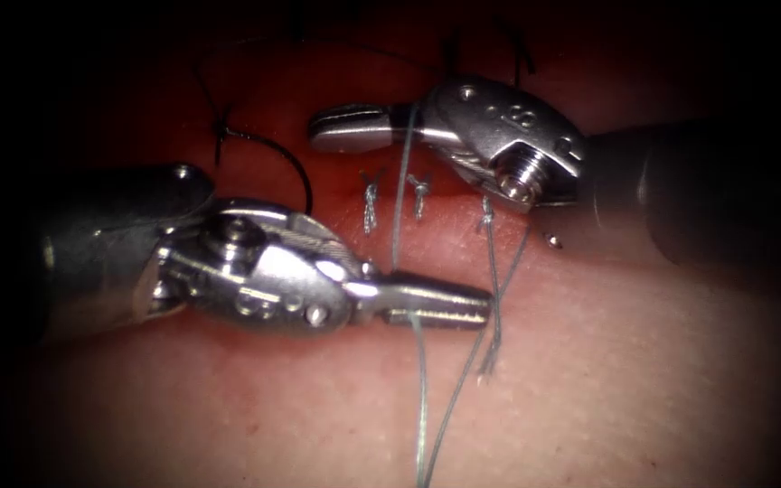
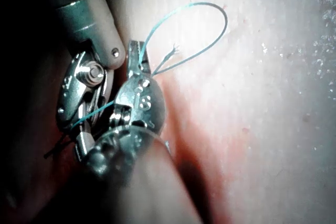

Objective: Wound Closure

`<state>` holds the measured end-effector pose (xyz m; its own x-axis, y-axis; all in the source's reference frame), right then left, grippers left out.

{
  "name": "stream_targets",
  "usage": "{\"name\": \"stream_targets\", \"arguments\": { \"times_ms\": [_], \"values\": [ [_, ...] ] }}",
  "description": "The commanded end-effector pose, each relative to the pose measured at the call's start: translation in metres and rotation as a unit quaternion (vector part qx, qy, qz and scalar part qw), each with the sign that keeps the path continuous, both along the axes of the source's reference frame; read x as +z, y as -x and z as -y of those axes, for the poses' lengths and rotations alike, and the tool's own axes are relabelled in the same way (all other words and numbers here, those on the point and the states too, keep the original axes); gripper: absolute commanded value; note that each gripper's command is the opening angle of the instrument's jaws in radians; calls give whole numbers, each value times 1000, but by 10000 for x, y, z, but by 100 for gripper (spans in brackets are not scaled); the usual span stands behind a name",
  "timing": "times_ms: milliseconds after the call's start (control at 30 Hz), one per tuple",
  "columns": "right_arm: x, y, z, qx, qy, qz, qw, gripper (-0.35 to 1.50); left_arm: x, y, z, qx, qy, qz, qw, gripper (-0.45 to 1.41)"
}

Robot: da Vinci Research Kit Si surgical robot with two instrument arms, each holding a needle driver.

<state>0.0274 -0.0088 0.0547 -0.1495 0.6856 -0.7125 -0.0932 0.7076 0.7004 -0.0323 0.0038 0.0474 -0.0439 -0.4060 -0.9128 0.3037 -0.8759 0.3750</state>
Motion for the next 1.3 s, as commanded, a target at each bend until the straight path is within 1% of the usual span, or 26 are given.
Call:
{"name": "stream_targets", "arguments": {
  "times_ms": [33, 167, 200, 233, 433, 500, 533, 633, 767, 833, 900, 967, 1000, 1033, 1067, 1133, 1167, 1233, 1300],
  "values": [
    [-2, -9, -5, 15, -9, -50, 999, -35, 9, 3, -4, -5, -13, 4, 1000, -45],
    [-11, -2, -9, 9, -12, -113, 993, -35, 18, -6, -6, -6, -31, 12, 999, -45],
    [-18, 3, -8, -10, -14, -134, 991, -35, 23, -12, -9, -7, -43, 22, 999, -45],
    [-21, 5, -7, -19, -17, -139, 990, -35, 26, -15, -11, -8, -46, 25, 999, -45],
    [-37, 18, -2, -38, -38, -139, 989, -35, 46, -30, -24, -7, -69, 34, 997, -45],
    [-41, 22, -2, -61, -38, -137, 988, -35, 54, -34, -29, -8, -79, 38, 996, -45],
    [-42, 25, -2, -86, -31, -135, 987, -35, 62, -37, -35, -8, -85, 40, 996, -45],
    [-43, 27, -3, -109, -21, -134, 985, -35, 72, -38, -44, -10, -86, 38, 996, -45],
    [-48, 27, -7, -117, 8, -135, 984, -35, 86, -32, -55, -12, -92, 37, 995, -45],
    [-52, 25, -8, -121, 19, -136, 983, -35, 90, -24, -58, -19, -90, 35, 995, -45],
    [-55, 24, -7, -140, 37, -137, 980, -35, 92, -18, -59, -16, -91, 35, 995, -45],
    [-57, 24, -3, -175, 54, -137, 974, -35, 93, -14, -62, -13, -92, 33, 995, -45],
    [-59, 25, 0, -209, 71, -137, 966, -35, 94, -11, -65, -6, -93, 28, 995, -45],
    [-59, 27, 1, -231, 82, -137, 960, -35, 95, -11, -67, -4, -93, 27, 995, -45],
    [-61, 31, 2, -273, 103, -138, 946, -35, 98, -10, -73, 1, -94, 23, 995, -45],
    [-62, 32, 2, -312, 127, -140, 931, -35, 100, -10, -78, 3, -95, 24, 995, -45],
    [-62, 32, 2, -337, 138, -141, 921, -35, 101, -10, -81, 4, -95, 24, 995, -45],
    [-62, 32, 3, -402, 168, -144, 889, -35, 105, -9, -89, 4, -99, 24, 995, -45],
    [-62, 32, 4, -427, 176, -144, 875, -35, 105, -9, -90, 5, -99, 23, 995, -45]
  ]
}}
